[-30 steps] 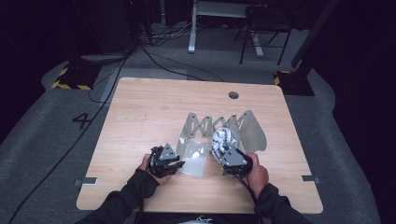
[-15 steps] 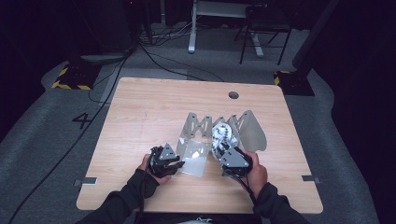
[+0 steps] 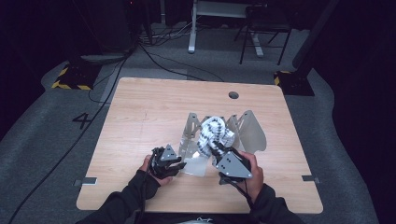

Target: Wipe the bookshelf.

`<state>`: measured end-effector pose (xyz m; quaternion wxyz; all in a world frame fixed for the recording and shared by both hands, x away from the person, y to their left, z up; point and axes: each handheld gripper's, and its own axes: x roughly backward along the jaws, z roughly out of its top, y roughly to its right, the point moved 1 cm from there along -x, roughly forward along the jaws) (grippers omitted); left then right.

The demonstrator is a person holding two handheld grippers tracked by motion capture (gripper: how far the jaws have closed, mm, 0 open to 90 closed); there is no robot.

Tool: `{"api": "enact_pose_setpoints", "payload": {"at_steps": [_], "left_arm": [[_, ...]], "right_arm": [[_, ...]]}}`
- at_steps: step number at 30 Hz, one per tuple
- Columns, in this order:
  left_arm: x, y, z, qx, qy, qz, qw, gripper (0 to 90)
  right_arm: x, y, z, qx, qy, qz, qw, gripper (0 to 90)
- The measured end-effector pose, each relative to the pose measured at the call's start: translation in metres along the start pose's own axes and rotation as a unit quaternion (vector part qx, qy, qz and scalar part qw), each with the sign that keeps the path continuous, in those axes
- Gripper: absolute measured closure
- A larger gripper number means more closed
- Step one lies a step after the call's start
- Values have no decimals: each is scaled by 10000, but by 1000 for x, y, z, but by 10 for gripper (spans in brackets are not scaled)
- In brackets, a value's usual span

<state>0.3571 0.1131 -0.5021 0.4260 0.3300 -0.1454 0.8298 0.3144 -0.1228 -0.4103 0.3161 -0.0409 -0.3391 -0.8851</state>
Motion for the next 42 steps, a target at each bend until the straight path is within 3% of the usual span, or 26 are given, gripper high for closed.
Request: {"api": "enact_pose_setpoints", "payload": {"at_steps": [6,8,10,13,15,20,22,24,30,32,36,40,42], "left_arm": [[0,12,3,-145,26,-41,9999,706],[0,13,3,-134,14,-23,9999,705],[0,13,3,-113,27,-51,9999,705],[1,14,3,-178,48,-129,9997,738],[0,19,4,-255,22,-160,9995,767],[-4,18,4,-276,-27,-166,9995,757],[-4,15,3,-214,-4,-231,9995,747],[-4,15,4,-216,23,-232,9995,747],[-5,14,4,-210,50,-247,9995,740],[-5,12,4,-203,26,-255,9995,739],[-6,11,4,-167,18,-264,9995,735],[-6,11,5,-77,49,-289,9995,736],[-7,13,5,-111,33,-290,9995,737]], "right_arm": [[-18,-21,-8,225,-515,322,9979,774],[-29,-31,-16,309,-836,490,9948,774],[-37,-34,-24,361,-1025,516,9927,775],[-45,-35,-33,191,-1236,627,9902,775],[-58,-40,-47,57,-1503,810,9853,774],[-68,-49,-57,-77,-1656,922,9818,773],[-69,-51,-55,-23,-1580,887,9834,774],[-66,-48,-50,-123,-1443,778,9864,774],[-47,-27,-20,-393,-704,215,9965,774],[-41,-19,-10,-422,-463,-19,9980,774],[-41,-9,2,-553,-310,-240,9977,774],[-55,-12,2,-401,-511,-275,9975,774],[-65,-23,-3,111,-700,-386,9967,774]]}}
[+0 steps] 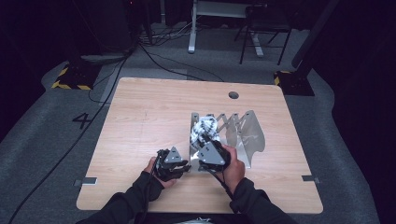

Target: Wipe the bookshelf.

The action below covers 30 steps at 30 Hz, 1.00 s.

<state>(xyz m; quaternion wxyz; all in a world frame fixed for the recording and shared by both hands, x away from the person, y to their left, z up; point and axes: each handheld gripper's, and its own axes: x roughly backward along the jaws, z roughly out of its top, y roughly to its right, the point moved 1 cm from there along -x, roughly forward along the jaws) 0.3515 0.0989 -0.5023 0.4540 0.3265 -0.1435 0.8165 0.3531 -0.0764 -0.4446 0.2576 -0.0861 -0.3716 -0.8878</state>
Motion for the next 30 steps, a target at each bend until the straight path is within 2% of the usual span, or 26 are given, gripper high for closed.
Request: {"api": "enact_pose_setpoints", "payload": {"at_steps": [3,8,10,12,14,16,20,22,26,30], "left_arm": [[1,-2,0,6,9,9,10000,737],[2,-4,-1,42,6,11,10000,735],[1,-4,0,57,9,-1,10000,735],[1,-4,0,43,24,-4,10000,736],[2,-5,0,37,22,3,10000,735],[2,-4,0,58,19,-1,10000,733],[2,-5,-1,78,25,-5,10000,729],[2,-6,-1,57,22,-8,10000,728],[2,-6,-1,42,20,-6,10000,726],[2,-6,-1,55,17,-27,10000,724]], "right_arm": [[-11,-9,-5,99,-182,173,9996,774],[-26,-14,-15,30,-403,414,9983,774],[-31,-15,-20,7,-507,582,9970,773],[-34,-18,-25,6,-624,731,9954,774],[-39,-23,-31,97,-882,1031,9907,773],[-43,-27,-37,47,-1002,1200,9877,774],[-42,-24,-37,-84,-977,1286,9868,774],[-41,-22,-37,-147,-928,1252,9877,774],[-34,-18,-29,-98,-657,928,9935,774],[-25,-11,-21,-160,-426,633,9970,775]]}}
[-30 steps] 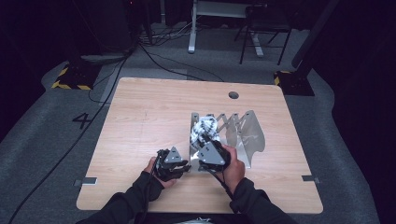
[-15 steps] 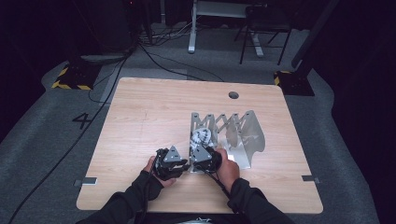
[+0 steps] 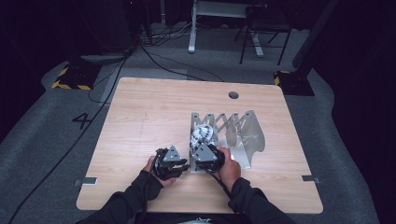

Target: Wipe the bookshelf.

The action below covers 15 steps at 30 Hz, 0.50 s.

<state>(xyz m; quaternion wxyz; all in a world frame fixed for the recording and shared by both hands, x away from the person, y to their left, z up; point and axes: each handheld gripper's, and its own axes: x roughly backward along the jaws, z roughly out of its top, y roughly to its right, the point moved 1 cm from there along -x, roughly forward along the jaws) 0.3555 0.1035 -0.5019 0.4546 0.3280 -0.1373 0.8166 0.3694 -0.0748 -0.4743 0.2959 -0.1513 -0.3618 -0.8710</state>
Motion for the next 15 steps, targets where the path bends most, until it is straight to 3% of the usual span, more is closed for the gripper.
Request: {"api": "enact_pose_setpoints", "payload": {"at_steps": [8,12,15], "left_arm": [[-1,0,0,31,0,-22,10000,722],[-1,0,-1,27,-24,-40,10000,719],[-1,1,-1,52,-19,-66,10000,718]], "right_arm": [[23,22,22,-112,489,-531,9973,774],[27,31,29,-248,619,-592,9960,774],[23,28,28,-156,519,-468,9974,773]]}}
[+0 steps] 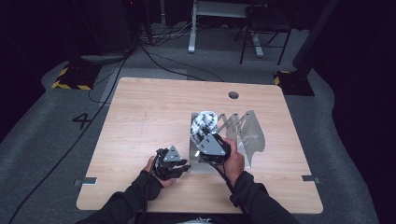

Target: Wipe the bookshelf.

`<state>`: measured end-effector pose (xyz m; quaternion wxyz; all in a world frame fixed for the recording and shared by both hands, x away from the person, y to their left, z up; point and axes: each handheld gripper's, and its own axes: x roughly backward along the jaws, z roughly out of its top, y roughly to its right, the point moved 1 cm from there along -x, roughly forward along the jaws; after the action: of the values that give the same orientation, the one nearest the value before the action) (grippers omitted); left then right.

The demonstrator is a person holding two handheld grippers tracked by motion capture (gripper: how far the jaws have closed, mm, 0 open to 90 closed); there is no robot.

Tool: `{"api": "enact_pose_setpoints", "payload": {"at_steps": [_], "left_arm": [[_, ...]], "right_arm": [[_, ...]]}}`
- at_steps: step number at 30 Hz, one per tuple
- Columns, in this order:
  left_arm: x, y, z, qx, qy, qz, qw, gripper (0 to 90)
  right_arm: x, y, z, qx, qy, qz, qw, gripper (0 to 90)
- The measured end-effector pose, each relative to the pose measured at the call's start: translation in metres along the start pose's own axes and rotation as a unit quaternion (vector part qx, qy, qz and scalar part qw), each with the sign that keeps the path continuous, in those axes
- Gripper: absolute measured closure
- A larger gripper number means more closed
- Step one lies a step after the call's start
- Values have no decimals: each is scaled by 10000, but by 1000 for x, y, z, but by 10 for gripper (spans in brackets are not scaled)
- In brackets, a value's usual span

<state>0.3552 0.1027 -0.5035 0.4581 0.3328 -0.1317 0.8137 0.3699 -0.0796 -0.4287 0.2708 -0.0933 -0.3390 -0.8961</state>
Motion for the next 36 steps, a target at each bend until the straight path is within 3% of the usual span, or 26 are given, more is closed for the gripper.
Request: {"api": "enact_pose_setpoints", "payload": {"at_steps": [8,13,14,15,18,19,22,23,24,26,29,31,33,36], "left_arm": [[0,0,0,7,-14,13,10000,718],[0,0,0,-37,-31,-11,10000,714],[0,0,0,-37,-31,-11,10000,714],[0,0,0,-41,-40,-10,10000,714],[0,0,0,-51,-37,9,10000,714],[0,0,0,-42,-33,-15,10000,713],[0,0,0,-51,-31,-17,10000,713],[0,0,0,-54,-29,-12,10000,713],[0,0,0,-59,-29,-16,10000,713],[-1,0,0,-66,-25,5,10000,716],[-1,-1,0,-34,-33,-1,10000,715],[-1,-1,0,-20,-51,3,10000,715],[-2,-2,-1,-25,-76,6,10000,715],[-2,-2,-1,-11,-75,-11,10000,713]], "right_arm": [[-12,-26,-16,451,-348,534,9969,773],[-29,-40,-35,523,-926,1153,9876,773],[-29,-40,-35,523,-926,1153,9876,773],[-35,-45,-46,468,-1085,1370,9835,774],[-34,-46,-47,446,-1062,1404,9834,774],[-33,-44,-45,456,-1131,1679,9782,775],[-29,-37,-40,473,-1301,2186,9659,776],[-29,-36,-39,459,-1319,2236,9646,776],[-28,-35,-39,430,-1322,2228,9649,775],[-29,-36,-38,486,-1277,2062,9689,773],[-32,-38,-35,617,-1073,1314,9836,771],[-35,-39,-35,589,-963,959,9890,770],[-38,-40,-36,618,-950,783,9905,771],[-46,-45,-43,720,-1110,770,9882,773]]}}
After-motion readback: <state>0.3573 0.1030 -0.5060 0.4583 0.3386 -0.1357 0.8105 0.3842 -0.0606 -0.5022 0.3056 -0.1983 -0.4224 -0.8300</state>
